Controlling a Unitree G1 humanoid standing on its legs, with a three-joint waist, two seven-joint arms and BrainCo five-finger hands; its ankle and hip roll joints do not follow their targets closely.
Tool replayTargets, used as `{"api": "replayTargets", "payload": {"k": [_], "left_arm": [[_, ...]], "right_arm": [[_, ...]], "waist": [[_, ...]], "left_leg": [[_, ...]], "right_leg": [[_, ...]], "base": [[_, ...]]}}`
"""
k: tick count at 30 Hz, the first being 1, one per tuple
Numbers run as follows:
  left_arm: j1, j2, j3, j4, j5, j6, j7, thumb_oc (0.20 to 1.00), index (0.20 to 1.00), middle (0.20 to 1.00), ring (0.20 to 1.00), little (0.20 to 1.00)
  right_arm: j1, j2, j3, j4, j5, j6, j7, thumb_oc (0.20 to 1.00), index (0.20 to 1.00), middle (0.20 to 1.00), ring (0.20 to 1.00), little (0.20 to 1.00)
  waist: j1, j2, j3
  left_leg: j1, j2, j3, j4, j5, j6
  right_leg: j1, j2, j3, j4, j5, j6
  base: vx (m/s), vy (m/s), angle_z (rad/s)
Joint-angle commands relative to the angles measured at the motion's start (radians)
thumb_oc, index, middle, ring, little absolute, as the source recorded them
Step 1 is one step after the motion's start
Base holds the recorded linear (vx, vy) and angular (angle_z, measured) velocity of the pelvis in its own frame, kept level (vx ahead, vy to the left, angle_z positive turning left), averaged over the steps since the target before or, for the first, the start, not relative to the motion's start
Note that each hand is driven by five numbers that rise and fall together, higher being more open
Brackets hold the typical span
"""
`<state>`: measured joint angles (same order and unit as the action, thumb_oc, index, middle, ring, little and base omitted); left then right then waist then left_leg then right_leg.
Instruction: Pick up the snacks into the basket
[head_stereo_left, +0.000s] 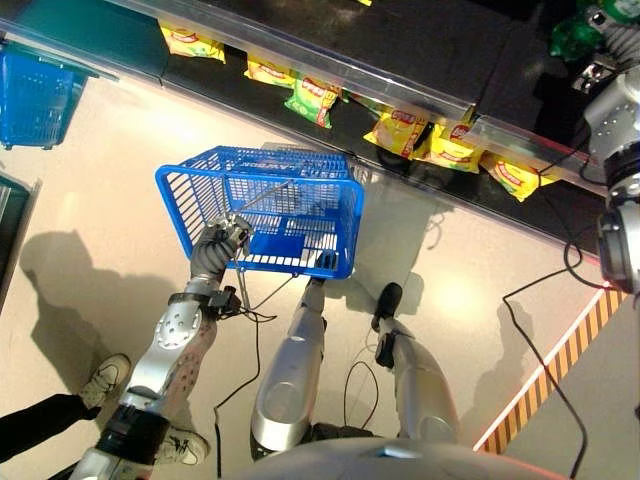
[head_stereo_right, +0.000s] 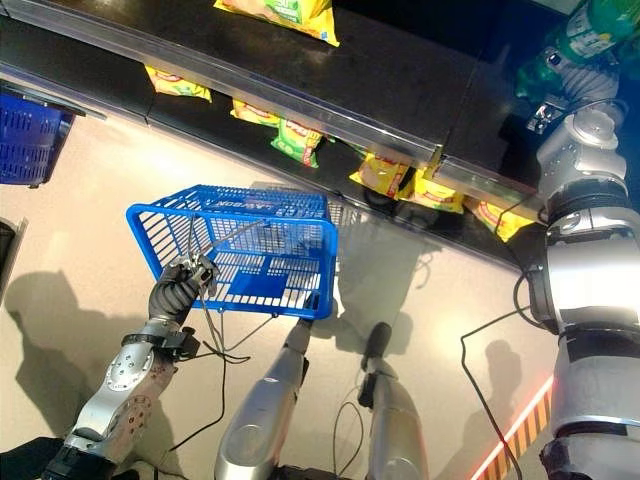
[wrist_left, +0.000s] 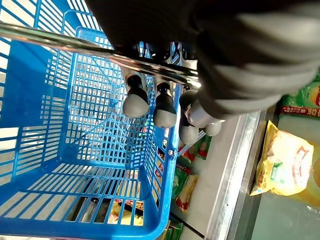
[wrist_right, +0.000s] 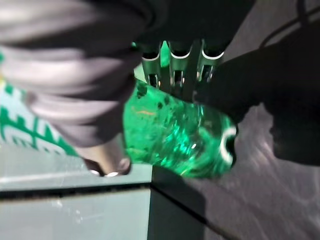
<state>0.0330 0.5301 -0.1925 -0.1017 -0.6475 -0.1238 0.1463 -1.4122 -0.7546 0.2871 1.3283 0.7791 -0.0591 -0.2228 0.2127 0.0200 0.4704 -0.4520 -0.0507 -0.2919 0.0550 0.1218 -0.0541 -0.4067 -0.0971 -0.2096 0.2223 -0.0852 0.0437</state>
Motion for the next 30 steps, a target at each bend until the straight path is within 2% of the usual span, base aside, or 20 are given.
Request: {"api": "replayTargets", "payload": {"k": [1,8,15,20,23,25,26,28,29,30], "left_arm": [[0.001,0.033,0.062,-0.21,-0.013,-0.128,-0.015,0.2,0.2,0.2,0.2,0.2],[-0.006,0.024,0.056,-0.196,-0.021,-0.131,-0.009,0.2,0.2,0.2,0.2,0.2],[-0.02,-0.002,0.072,-0.164,-0.039,-0.133,-0.004,0.2,0.2,0.2,0.2,0.2],[-0.028,-0.001,0.081,-0.121,-0.057,-0.136,-0.009,0.2,0.2,0.2,0.2,0.2],[-0.024,-0.007,0.084,-0.116,-0.058,-0.134,-0.012,0.2,0.2,0.2,0.2,0.2],[-0.02,-0.015,0.093,-0.116,-0.055,-0.132,-0.011,0.2,0.2,0.2,0.2,0.2],[-0.012,-0.03,0.116,-0.108,-0.049,-0.128,-0.003,0.2,0.2,0.2,0.2,0.2],[-0.009,-0.035,0.125,-0.101,-0.049,-0.126,-0.003,0.2,0.2,0.2,0.2,0.2],[-0.001,-0.053,0.14,-0.086,-0.046,-0.119,0.003,0.2,0.2,0.2,0.2,0.2],[0.0,-0.053,0.14,-0.087,-0.046,-0.119,0.003,0.2,0.2,0.2,0.2,0.2]], "right_arm": [[-0.102,-0.049,0.095,-0.065,0.026,-0.068,-0.009,0.2,0.2,0.2,0.2,0.2],[-0.071,-0.018,0.051,-0.073,0.038,-0.084,-0.032,0.2,0.2,0.2,0.2,0.2],[0.106,0.04,-0.075,-0.236,0.118,-0.154,-0.048,0.2,0.2,0.2,0.2,0.2],[0.205,0.056,-0.127,-0.3,0.125,-0.174,-0.05,0.2,0.2,0.2,0.2,0.2],[0.262,0.065,-0.152,-0.355,0.132,-0.187,-0.048,0.2,0.2,0.2,0.2,0.2],[0.325,0.089,-0.176,-0.443,0.144,-0.208,-0.045,0.2,0.2,0.2,0.2,0.2],[0.435,0.108,-0.189,-0.589,0.09,-0.226,-0.046,0.2,0.2,0.2,0.2,0.2],[0.503,0.124,-0.213,-0.664,0.068,-0.231,-0.055,0.2,0.2,0.2,0.2,0.2],[0.639,0.185,-0.257,-0.796,0.049,-0.254,-0.049,0.2,0.2,0.2,0.2,0.2],[0.642,0.186,-0.258,-0.799,0.047,-0.253,-0.051,0.2,0.2,0.2,0.2,0.2]], "waist": [[0.009,-0.007,-0.006],[0.008,0.0,-0.004],[-0.001,-0.006,-0.021],[-0.007,-0.019,-0.046],[-0.013,-0.021,-0.062],[-0.021,-0.025,-0.071],[-0.037,-0.035,-0.086],[-0.045,-0.038,-0.095],[-0.058,-0.044,-0.111],[-0.057,-0.044,-0.113]], "left_leg": [[0.05,-0.032,0.018,0.046,-0.113,0.015],[0.056,-0.035,0.021,0.054,-0.115,0.016],[0.072,-0.039,0.025,0.058,-0.112,0.019],[0.096,-0.043,0.027,0.045,-0.117,0.023],[0.111,-0.045,0.027,0.025,-0.098,0.026],[0.121,-0.044,0.029,0.016,-0.094,0.027],[0.145,-0.044,0.03,0.006,-0.099,0.029],[0.149,-0.044,0.03,0.001,-0.092,0.03],[0.168,-0.045,0.027,-0.001,-0.096,0.035],[0.169,-0.045,0.026,-0.002,-0.096,0.035]], "right_leg": [[0.013,-0.012,0.001,0.021,-0.021,0.054],[0.014,-0.014,0.008,0.029,-0.022,0.053],[0.046,-0.015,0.009,0.005,-0.005,0.056],[0.079,-0.015,0.014,-0.027,0.002,0.056],[0.095,-0.014,0.016,-0.051,0.022,0.056],[0.106,-0.013,0.016,-0.061,0.025,0.055],[0.126,-0.009,0.02,-0.066,0.02,0.054],[0.132,-0.01,0.018,-0.074,0.029,0.054],[0.152,-0.013,0.019,-0.079,0.03,0.055],[0.153,-0.013,0.018,-0.08,0.03,0.055]], "base": [[0.0,0.0,0.0],[0.0,0.0,0.0],[-0.02,0.002,0.0],[-0.02,0.003,-0.01],[-0.03,0.03,-0.03],[0.0,0.0,0.0],[0.0,0.0,0.0],[0.02,0.009,-0.01],[0.04,0.005,-0.01],[0.08,0.023,0.03]]}}
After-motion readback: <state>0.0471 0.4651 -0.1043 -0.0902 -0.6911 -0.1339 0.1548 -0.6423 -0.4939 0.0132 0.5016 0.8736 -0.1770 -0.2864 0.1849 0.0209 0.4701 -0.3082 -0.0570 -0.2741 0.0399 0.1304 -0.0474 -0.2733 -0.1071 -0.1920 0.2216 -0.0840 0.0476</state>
